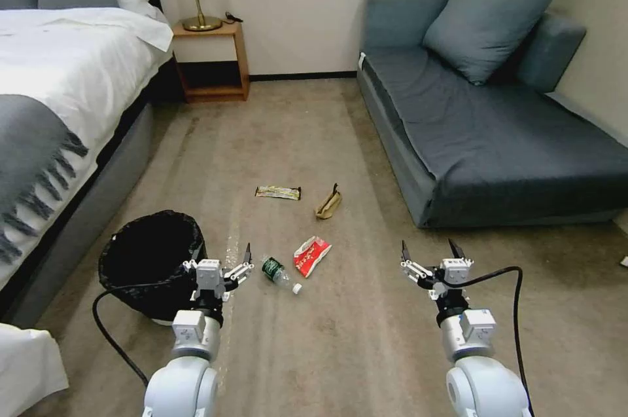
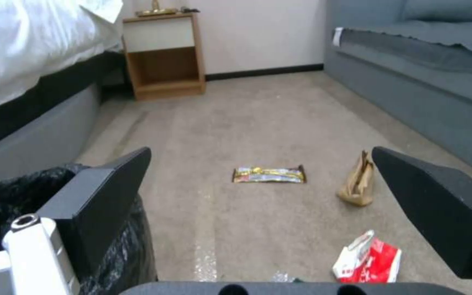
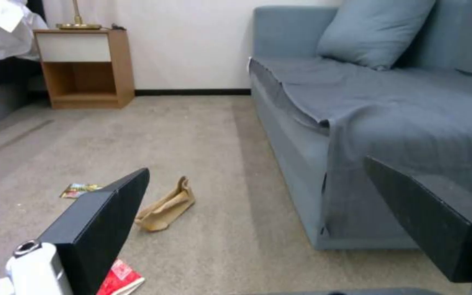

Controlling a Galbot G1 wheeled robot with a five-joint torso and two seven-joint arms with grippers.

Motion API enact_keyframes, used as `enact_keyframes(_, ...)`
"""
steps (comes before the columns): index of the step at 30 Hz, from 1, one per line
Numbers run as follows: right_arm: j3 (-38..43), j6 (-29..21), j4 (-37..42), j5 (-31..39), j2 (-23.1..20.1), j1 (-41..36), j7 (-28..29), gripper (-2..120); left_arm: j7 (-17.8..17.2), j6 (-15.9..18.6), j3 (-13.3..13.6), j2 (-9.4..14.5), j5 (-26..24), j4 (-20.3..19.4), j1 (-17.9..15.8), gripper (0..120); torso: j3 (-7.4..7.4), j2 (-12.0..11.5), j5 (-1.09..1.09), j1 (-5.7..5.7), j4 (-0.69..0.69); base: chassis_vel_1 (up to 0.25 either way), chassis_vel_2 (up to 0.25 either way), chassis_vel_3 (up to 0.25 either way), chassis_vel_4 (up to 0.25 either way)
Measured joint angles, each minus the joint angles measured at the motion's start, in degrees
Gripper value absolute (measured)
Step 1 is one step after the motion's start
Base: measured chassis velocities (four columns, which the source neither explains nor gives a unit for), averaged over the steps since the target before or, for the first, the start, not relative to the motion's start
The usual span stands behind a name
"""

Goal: Pick up the trash bin, then pick up the garbage on the floor and place it into the trash bin.

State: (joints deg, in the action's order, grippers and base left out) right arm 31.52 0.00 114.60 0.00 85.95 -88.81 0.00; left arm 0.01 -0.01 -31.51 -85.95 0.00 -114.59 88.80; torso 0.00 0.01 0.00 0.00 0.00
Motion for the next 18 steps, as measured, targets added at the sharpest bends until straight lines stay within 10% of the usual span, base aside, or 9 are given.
enact_keyframes(18,0.0,0.0,0.0,0.0,0.0,0.0,0.0,100,0.0,0.0,0.0,0.0,0.0,0.0,0.0,100,0.0,0.0,0.0,0.0,0.0,0.0,0.0,0.0,0.0)
